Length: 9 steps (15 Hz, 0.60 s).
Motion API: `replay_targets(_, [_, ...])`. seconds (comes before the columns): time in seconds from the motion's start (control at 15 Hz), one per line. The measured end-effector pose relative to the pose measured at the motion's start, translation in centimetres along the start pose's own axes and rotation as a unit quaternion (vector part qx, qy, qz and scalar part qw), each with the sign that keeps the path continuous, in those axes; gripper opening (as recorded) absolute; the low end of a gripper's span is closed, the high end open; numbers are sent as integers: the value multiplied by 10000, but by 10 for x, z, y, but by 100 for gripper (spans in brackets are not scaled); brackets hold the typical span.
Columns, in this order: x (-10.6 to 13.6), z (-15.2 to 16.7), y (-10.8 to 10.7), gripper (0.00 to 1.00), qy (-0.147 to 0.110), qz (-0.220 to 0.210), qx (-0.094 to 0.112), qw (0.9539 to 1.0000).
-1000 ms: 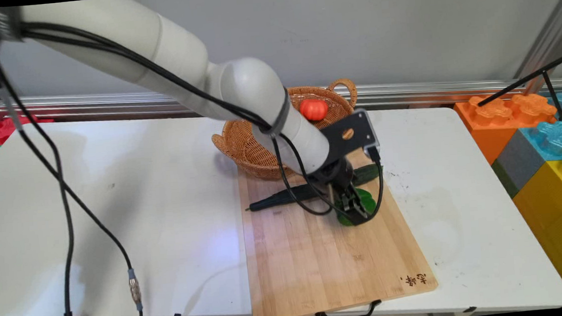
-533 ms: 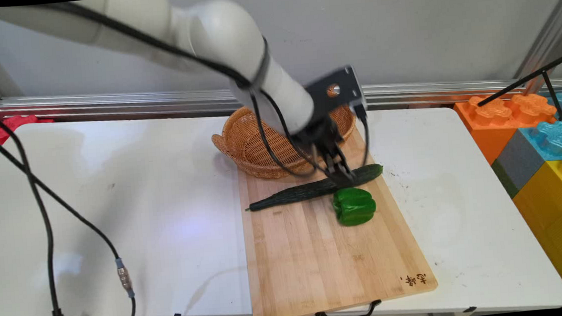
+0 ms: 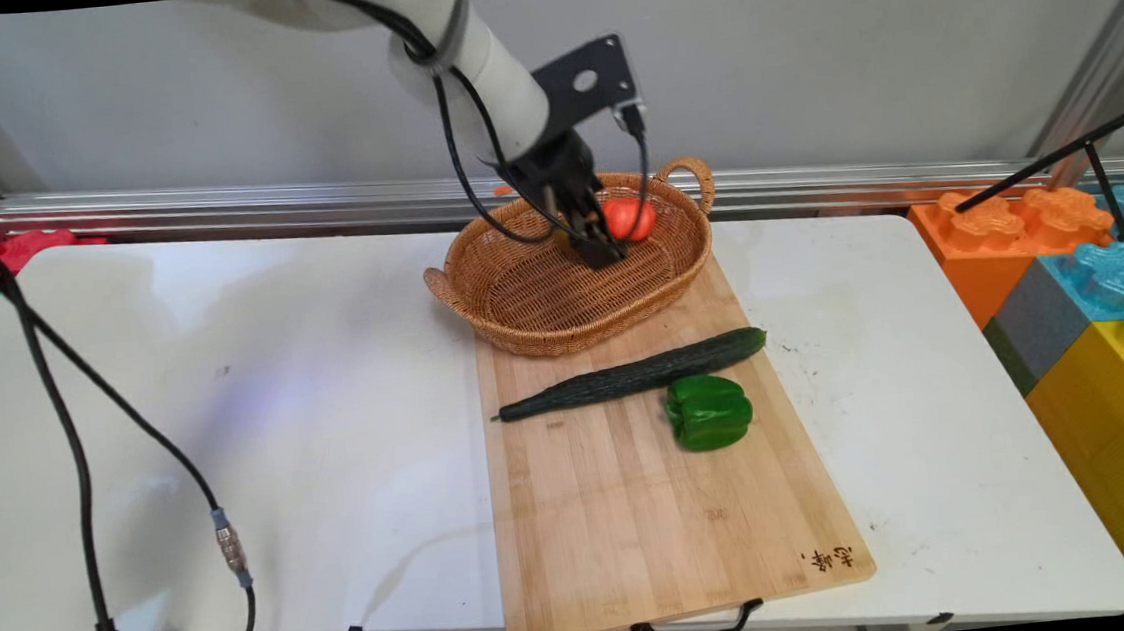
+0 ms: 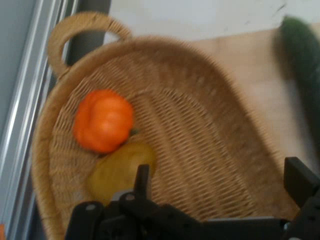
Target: Pick up the potato from the vegetable basket
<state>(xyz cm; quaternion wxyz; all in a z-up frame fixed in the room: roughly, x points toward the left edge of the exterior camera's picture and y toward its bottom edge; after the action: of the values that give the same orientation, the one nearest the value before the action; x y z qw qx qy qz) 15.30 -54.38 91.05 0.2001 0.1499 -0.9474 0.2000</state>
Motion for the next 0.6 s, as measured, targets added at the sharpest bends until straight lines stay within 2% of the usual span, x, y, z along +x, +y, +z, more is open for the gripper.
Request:
replay_targets(0.27, [-17, 19, -43, 100, -343, -30, 47, 9994])
replay_targets(0.6, [-30, 51, -74, 100, -517, -73, 33, 9986])
